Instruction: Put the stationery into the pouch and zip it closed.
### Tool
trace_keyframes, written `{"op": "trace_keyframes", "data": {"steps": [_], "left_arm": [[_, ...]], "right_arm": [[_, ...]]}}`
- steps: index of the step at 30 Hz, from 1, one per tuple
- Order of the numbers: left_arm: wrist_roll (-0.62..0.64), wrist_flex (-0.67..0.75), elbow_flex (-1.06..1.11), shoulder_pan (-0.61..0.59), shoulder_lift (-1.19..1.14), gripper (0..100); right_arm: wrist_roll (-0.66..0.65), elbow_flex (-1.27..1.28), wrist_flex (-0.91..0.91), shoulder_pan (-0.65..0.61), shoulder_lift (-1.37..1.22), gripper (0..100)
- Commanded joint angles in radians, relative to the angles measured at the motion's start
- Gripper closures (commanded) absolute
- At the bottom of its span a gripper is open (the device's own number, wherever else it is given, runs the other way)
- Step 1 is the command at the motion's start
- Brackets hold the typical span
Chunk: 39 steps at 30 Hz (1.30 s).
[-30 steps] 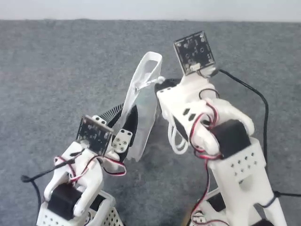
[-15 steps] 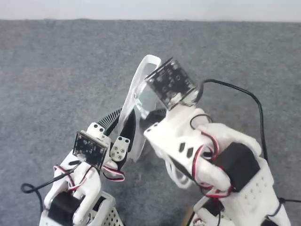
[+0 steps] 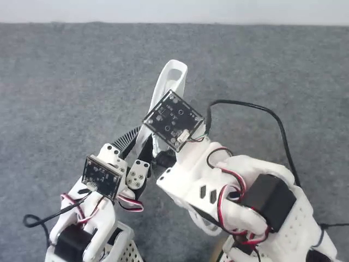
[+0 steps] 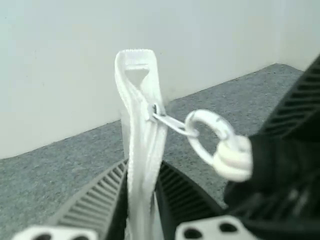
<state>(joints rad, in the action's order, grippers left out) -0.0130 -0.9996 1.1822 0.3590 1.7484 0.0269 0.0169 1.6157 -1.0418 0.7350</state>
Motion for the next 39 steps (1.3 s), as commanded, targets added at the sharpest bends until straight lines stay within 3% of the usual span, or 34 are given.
{"op": "trace_keyframes", "data": {"steps": [1,6,15,22,27,37,39], "left_arm": [[-0.003,0.008,-0.018,-0.006,0.000,99],[-0.003,0.008,-0.018,-0.008,0.000,99],[-0.003,0.006,-0.018,-0.008,0.000,99],[0.000,0.011,-0.027,-0.008,0.006,98],[0.028,0.008,-0.045,-0.009,0.008,85],[0.040,0.043,-0.041,-0.002,0.006,85],[0.040,0.043,-0.041,-0.002,0.005,90]], "right_arm": [[-0.011,-0.052,0.021,-0.084,0.039,99.3],[-0.012,-0.061,0.001,-0.045,0.041,99.3],[0.038,-0.064,-0.202,0.245,0.027,99.3],[0.043,-0.043,-0.197,0.246,0.004,99.3],[0.044,-0.043,-0.171,0.214,0.004,99.3],[0.044,-0.043,-0.130,0.147,0.002,99.3],[0.044,-0.043,-0.130,0.147,0.005,99.3]]}}
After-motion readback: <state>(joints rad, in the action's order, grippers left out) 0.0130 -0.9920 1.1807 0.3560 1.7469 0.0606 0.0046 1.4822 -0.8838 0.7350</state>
